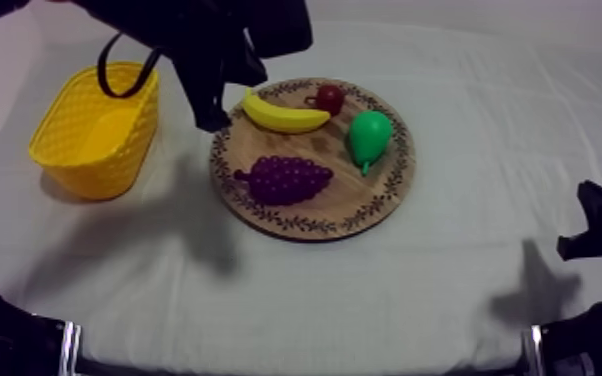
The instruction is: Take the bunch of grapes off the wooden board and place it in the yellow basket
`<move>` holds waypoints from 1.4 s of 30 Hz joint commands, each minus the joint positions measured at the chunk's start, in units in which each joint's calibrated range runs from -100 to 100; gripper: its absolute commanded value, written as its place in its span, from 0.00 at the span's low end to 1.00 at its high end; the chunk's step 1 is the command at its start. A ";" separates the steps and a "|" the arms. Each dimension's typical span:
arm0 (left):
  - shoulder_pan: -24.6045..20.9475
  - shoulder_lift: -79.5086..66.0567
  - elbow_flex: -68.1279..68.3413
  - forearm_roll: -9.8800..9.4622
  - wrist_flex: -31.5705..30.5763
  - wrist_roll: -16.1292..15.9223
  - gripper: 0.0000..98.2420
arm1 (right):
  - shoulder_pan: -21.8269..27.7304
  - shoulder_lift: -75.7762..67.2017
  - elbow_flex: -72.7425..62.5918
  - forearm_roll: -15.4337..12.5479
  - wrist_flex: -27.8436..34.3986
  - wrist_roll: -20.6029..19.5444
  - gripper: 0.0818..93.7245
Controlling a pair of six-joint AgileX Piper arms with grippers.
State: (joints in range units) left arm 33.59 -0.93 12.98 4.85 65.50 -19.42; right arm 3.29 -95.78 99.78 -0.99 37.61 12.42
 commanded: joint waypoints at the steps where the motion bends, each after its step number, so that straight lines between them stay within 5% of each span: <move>1: 0.46 0.73 -4.15 -1.51 7.69 -0.26 0.00 | 0.00 0.02 -0.01 -0.01 -0.03 0.01 0.00; 8: 2.09 2.59 -9.25 -6.10 16.13 -2.33 0.00 | 0.00 0.02 -0.01 -0.01 -0.03 0.01 0.00; 17: 1.73 3.70 -10.59 -7.43 18.13 -3.05 0.01 | 0.00 0.02 -0.01 -0.01 -0.03 0.01 0.00; 20: 1.66 3.62 -9.92 -7.56 17.71 -2.93 0.18 | 0.00 0.02 -0.01 -0.01 -0.03 0.01 0.00; 24: 1.48 3.28 -8.28 -7.27 16.19 -3.07 0.67 | 0.00 0.02 -0.01 -0.01 -0.03 0.01 0.00; 27: 1.45 3.18 -7.63 -7.08 15.45 -3.04 0.87 | 0.00 0.02 -0.01 -0.01 -0.03 0.01 0.00; 32: 1.51 3.20 -6.90 -6.88 14.31 -2.74 0.96 | 0.00 0.02 -0.01 -0.01 -0.03 0.01 0.00; 42: 1.27 4.89 -3.87 -6.76 11.56 -2.01 0.98 | 0.00 0.02 -0.01 -0.01 -0.03 0.01 0.00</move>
State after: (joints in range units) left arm 34.90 3.76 8.63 -1.90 77.45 -21.51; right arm 3.29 -95.78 99.78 -0.99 37.61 12.42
